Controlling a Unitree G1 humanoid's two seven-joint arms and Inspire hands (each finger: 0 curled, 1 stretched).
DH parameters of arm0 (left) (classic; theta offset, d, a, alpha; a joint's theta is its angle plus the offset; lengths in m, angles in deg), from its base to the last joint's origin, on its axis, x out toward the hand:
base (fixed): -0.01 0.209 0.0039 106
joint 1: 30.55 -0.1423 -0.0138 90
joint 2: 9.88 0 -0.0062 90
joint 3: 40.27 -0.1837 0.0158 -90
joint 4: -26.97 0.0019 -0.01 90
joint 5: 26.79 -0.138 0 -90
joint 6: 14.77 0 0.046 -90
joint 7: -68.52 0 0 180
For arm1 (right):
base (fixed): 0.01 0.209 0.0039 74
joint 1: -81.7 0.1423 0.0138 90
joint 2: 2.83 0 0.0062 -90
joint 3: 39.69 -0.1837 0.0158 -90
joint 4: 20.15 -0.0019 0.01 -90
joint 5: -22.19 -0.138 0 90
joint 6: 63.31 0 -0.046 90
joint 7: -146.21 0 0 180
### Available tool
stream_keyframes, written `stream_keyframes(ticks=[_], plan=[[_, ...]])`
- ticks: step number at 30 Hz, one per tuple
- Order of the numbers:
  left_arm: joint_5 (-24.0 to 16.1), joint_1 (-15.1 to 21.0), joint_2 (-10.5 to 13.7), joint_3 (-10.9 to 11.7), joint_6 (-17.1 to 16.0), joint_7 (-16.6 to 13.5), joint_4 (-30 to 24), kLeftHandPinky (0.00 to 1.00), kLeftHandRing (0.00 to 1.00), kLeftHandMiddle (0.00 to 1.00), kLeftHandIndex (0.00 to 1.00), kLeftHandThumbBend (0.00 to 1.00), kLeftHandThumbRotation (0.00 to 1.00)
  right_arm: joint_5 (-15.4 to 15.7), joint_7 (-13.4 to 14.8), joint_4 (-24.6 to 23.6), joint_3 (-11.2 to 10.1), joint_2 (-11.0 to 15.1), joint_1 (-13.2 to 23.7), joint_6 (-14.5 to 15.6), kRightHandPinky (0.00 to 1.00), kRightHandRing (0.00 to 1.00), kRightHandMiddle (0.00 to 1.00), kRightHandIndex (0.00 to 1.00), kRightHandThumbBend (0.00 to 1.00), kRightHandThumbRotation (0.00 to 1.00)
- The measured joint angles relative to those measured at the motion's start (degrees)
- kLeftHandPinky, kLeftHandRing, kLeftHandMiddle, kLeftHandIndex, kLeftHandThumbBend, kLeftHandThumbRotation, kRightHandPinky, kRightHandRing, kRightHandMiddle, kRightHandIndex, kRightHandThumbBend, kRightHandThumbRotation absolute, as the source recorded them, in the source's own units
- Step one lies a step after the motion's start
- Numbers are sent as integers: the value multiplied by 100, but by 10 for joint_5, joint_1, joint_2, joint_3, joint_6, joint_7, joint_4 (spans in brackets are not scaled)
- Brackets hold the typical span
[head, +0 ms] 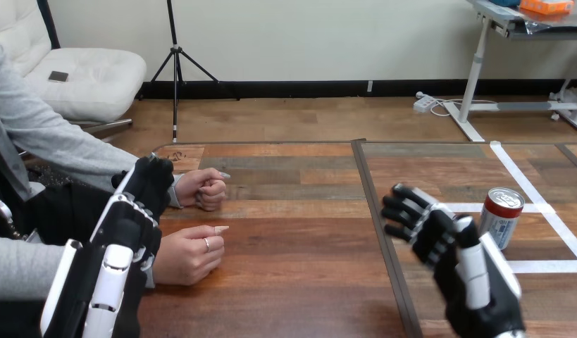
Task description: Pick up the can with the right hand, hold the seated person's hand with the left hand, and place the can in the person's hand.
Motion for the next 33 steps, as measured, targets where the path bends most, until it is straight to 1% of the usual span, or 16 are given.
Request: stream_keyframes(ticks=[3,5,17,20,26,33], plan=[[0,-1,1,0,3,0,0,100,98,96,94,37,85,1,3,16,-7,5,14,-16,75,81,82,81,85,98],[0,-2,1,0,4,1,0,100,98,96,95,37,86,2,4,26,-12,10,25,-21,75,81,82,82,85,99],[0,-2,1,0,4,12,0,100,98,95,93,38,86,0,3,78,-37,49,93,-21,78,82,82,83,87,98],[1,-2,1,0,4,16,1,100,98,95,93,39,86,0,4,93,-46,58,112,-22,80,83,83,84,88,99],[1,-2,1,0,4,24,2,100,99,96,93,39,85,0,13,124,-58,75,146,-22,83,85,85,85,90,98],[7,-2,1,1,4,38,7,100,100,98,96,39,84,3,22,164,-72,93,186,-22,85,85,85,85,88,99]])
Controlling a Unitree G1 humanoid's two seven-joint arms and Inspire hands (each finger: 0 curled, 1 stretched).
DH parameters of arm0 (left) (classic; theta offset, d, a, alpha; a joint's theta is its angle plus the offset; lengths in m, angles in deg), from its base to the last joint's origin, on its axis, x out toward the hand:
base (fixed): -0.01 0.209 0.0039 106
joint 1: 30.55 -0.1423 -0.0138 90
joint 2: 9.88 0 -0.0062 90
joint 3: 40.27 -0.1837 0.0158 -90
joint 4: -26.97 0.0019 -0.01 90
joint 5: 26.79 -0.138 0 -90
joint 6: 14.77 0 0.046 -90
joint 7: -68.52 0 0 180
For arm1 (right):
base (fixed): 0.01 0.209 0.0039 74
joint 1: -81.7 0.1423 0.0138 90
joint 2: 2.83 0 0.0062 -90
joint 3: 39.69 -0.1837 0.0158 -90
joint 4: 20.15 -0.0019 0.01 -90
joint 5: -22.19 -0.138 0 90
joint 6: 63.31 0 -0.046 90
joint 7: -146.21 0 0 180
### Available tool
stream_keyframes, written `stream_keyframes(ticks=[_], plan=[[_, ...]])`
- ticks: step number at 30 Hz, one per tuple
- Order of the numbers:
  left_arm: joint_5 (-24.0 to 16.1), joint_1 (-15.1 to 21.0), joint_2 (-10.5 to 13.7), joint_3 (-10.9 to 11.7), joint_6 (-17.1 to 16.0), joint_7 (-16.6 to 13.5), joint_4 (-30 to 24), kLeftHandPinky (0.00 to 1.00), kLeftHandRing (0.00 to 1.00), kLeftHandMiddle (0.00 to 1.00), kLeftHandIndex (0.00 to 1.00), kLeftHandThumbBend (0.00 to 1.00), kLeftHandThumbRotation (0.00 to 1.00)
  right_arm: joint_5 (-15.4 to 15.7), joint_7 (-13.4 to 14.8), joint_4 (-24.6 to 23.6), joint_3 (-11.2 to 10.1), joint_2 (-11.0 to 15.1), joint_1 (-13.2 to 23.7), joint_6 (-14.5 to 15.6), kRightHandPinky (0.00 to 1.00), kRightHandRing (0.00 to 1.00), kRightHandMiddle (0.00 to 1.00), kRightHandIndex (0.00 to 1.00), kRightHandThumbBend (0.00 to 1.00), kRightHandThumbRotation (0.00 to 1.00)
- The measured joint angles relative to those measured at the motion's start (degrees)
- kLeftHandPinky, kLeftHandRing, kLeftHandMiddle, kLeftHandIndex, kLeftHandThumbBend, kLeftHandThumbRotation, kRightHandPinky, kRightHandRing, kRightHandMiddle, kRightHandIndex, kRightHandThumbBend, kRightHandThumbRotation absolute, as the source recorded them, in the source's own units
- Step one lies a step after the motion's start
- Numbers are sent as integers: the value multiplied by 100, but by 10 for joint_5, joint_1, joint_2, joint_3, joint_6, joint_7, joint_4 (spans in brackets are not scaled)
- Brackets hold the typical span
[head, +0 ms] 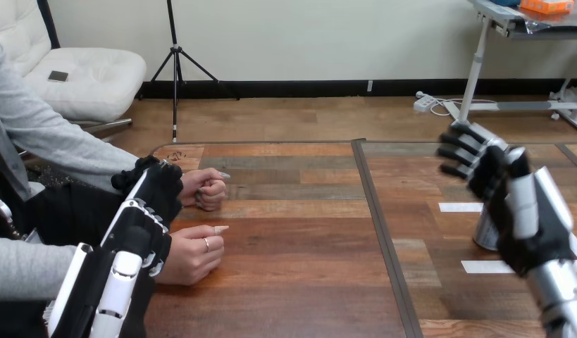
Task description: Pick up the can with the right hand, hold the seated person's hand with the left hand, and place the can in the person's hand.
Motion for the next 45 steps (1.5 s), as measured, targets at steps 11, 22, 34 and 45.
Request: stream_keyframes(ticks=[11,22,34,45], plan=[[3,0,-1,4,0,7,12,100,99,97,95,40,85,9,11,83,-17,27,62,-15,90,87,86,84,86,100],[3,-1,-1,7,-1,7,14,100,100,98,96,40,87,10,17,167,-25,55,116,-21,90,88,86,85,86,100],[1,-2,-1,7,-1,6,14,100,100,98,97,42,88,17,44,245,-30,80,166,-21,85,89,87,87,83,100],[-4,-5,0,7,-1,-1,14,100,100,98,96,43,88,30,70,306,-37,99,205,-12,87,90,88,87,83,100]])
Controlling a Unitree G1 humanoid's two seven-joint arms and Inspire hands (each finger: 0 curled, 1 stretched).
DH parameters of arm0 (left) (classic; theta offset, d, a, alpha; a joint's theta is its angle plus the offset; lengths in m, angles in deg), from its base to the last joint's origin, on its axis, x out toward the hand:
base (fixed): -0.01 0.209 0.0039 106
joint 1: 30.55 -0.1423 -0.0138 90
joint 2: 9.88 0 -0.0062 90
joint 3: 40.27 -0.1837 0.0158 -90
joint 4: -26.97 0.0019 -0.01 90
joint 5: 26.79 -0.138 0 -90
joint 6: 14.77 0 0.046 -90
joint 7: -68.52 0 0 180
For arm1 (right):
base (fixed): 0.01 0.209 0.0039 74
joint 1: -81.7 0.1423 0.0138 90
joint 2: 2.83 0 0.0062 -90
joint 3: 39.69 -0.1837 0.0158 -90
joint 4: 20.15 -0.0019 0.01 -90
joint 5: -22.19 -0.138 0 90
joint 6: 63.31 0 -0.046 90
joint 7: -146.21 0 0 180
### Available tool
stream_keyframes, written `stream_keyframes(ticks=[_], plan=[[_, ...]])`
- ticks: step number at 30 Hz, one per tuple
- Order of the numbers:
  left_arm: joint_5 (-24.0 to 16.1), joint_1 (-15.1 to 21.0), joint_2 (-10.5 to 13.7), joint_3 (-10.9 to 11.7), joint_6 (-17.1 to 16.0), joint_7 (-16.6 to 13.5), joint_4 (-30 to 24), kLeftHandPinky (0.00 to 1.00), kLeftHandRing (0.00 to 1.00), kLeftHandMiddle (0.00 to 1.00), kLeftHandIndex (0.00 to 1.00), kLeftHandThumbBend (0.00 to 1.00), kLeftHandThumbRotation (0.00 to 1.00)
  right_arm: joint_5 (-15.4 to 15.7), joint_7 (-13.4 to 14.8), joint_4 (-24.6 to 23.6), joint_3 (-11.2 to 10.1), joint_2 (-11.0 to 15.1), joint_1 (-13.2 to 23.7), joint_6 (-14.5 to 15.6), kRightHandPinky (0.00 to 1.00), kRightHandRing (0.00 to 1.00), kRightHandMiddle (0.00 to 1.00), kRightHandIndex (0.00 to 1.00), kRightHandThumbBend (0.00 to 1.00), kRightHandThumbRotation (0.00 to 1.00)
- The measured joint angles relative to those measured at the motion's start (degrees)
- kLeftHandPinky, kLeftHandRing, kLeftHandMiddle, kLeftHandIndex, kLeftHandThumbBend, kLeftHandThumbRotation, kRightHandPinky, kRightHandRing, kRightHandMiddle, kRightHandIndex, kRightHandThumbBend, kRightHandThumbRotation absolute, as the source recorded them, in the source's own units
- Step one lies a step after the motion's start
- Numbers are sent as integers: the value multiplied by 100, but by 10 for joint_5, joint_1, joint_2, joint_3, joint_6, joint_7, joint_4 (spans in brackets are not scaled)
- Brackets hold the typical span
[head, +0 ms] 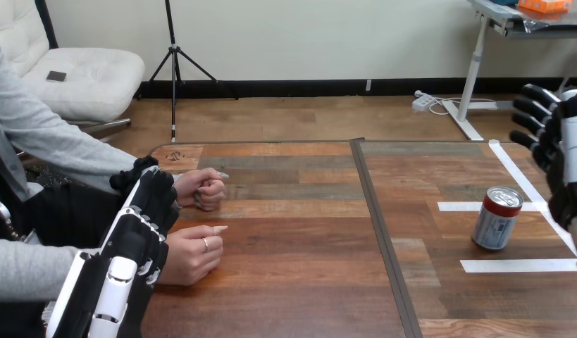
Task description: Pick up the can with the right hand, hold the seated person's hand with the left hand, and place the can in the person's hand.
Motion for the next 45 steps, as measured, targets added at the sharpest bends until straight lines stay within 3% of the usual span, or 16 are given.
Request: stream_keyframes(ticks=[17,36,45], plan=[[-2,-14,4,0,4,-10,-3,100,100,98,97,44,91,18,26,72,-4,24,51,33,97,99,94,93,81,100],[-2,-15,4,0,6,-8,-3,100,99,97,97,48,89,28,35,106,-6,26,67,83,100,100,100,97,82,100],[-2,-15,4,0,6,-8,-3,100,99,97,97,48,89,37,53,118,-6,26,70,108,100,100,100,98,85,100]])
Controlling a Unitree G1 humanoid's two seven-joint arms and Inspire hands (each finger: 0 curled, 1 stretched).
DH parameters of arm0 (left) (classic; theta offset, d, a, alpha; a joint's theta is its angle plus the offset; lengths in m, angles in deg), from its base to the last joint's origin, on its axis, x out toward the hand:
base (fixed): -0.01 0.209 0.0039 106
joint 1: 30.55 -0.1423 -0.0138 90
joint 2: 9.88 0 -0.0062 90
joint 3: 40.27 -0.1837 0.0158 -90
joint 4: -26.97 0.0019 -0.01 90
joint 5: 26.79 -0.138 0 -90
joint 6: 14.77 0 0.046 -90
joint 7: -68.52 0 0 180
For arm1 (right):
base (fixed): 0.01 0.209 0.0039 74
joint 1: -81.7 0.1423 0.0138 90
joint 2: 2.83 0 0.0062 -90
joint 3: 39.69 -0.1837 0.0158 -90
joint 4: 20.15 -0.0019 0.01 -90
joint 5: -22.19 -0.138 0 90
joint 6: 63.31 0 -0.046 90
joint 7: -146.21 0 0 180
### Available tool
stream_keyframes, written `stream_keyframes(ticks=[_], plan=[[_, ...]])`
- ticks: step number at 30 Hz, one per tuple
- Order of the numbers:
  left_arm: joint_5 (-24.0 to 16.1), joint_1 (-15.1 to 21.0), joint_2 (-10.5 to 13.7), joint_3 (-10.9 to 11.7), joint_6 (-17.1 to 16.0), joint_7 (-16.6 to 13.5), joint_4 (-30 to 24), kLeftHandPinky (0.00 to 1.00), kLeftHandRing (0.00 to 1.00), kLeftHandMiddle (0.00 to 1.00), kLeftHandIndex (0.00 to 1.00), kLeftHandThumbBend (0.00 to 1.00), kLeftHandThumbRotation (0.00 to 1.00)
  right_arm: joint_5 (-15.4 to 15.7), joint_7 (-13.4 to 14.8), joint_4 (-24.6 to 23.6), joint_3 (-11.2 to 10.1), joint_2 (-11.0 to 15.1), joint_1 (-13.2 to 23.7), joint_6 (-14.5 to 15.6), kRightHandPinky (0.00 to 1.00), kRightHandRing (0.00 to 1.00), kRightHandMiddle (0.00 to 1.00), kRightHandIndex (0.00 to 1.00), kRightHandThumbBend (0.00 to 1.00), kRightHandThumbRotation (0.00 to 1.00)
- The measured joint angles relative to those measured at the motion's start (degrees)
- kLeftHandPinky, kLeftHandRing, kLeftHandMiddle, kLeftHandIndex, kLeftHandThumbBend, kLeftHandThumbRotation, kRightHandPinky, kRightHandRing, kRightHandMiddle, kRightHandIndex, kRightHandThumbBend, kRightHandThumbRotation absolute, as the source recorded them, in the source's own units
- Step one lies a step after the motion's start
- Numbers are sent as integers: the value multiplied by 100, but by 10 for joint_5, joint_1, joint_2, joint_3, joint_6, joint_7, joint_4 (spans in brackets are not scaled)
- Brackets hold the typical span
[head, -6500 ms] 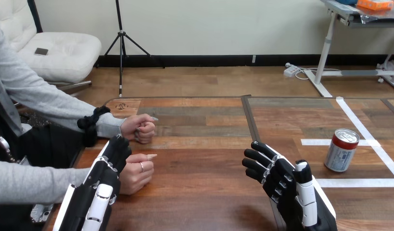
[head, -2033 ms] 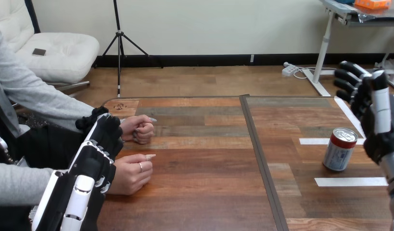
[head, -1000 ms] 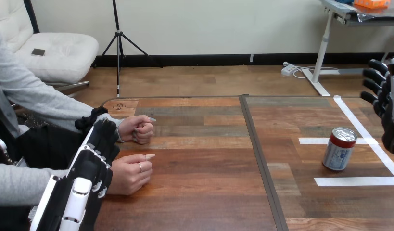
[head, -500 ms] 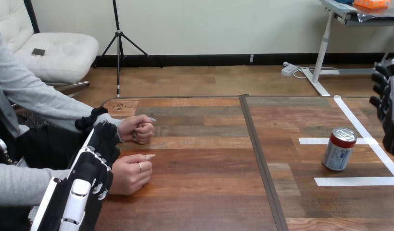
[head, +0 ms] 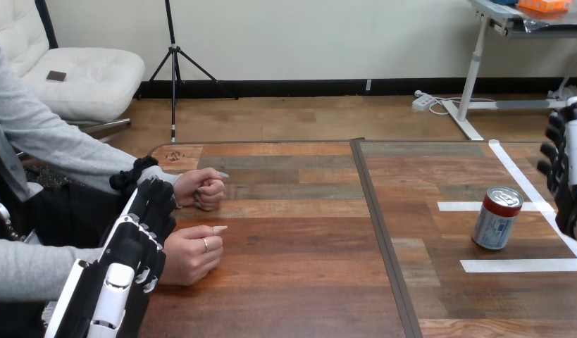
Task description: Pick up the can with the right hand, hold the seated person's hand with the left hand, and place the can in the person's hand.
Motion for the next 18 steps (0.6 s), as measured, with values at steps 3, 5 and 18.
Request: stream_keyframes(ticks=[3,5,18], plan=[[0,0,0,0,0,0,0,100,99,97,97,48,89,8,8,3,1,0,0,8,100,100,100,99,86,100],[0,0,0,0,1,0,0,100,99,97,97,48,89,11,11,4,2,0,0,14,100,100,100,99,86,100],[0,0,0,0,7,1,-1,100,99,96,96,48,88,17,3,7,3,0,0,35,100,100,100,100,85,100]])
